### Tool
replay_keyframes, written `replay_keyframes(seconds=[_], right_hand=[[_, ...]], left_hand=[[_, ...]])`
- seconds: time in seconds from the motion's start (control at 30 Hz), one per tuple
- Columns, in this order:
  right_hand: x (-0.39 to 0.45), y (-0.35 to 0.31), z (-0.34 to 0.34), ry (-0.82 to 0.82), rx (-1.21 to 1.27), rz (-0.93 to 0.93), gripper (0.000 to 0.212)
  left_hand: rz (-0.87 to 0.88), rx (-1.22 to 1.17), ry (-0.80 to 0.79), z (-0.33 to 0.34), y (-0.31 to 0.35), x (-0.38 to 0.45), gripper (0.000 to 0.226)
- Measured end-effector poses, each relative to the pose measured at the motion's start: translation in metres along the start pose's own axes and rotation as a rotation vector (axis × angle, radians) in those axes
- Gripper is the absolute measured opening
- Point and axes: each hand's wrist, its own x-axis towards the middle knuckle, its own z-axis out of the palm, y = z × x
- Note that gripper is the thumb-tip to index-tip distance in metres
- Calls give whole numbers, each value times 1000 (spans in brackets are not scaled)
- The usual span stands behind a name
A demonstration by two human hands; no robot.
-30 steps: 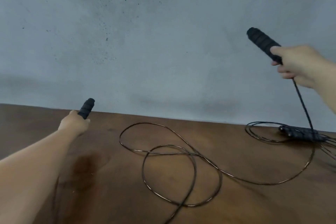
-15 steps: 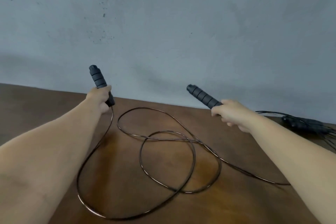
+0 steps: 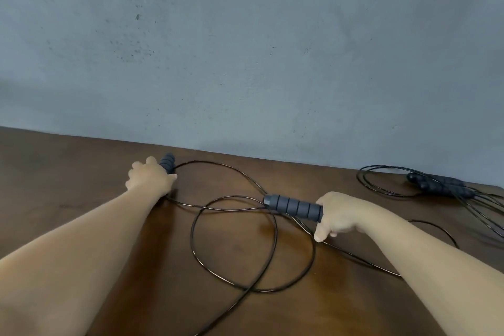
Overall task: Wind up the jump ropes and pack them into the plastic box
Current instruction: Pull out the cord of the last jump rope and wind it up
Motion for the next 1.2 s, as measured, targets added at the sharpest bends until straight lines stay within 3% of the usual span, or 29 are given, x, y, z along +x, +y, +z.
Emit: replay_keyframes(seconds=[0.07, 0.13, 0.2, 0.33, 0.4, 0.47, 0.67, 0.8, 0.9, 1.0, 1.2], right_hand=[[-3, 3, 0, -22, -34, -36, 43], [-9, 5, 1, -7, -100, -62, 49], [-13, 8, 2, 7, -26, -86, 37], [-20, 22, -9, -28, 621, -161, 29], [-24, 27, -18, 1, 845, -224, 25], [-28, 30, -26, 39, 937, -279, 27], [-30, 46, -28, 75, 913, -280, 29], [-29, 39, -10, 40, 743, -240, 19], [-23, 26, 0, 31, 614, -264, 19], [-22, 17, -1, 66, 509, -300, 21], [-38, 32, -32, -26, 919, -394, 17]], left_hand=[[148, 105, 138, -4, 18, -21, 57], [406, 5, 125, -10, 46, -54, 29], [590, -40, -53, -16, 77, -96, 15], [785, 0, -463, -16, 124, -180, 43], [783, -56, -632, -4, 135, -205, 47], [786, -227, -665, 5, 142, -211, 22], [345, -1144, -572, -25, 150, -172, 18], [195, -1511, -535, -49, 153, -168, 18], [236, -1538, -510, -65, 155, -168, 20], [345, -1352, -474, -87, 152, -154, 21], [326, -1065, -316, -125, 121, -102, 26]])
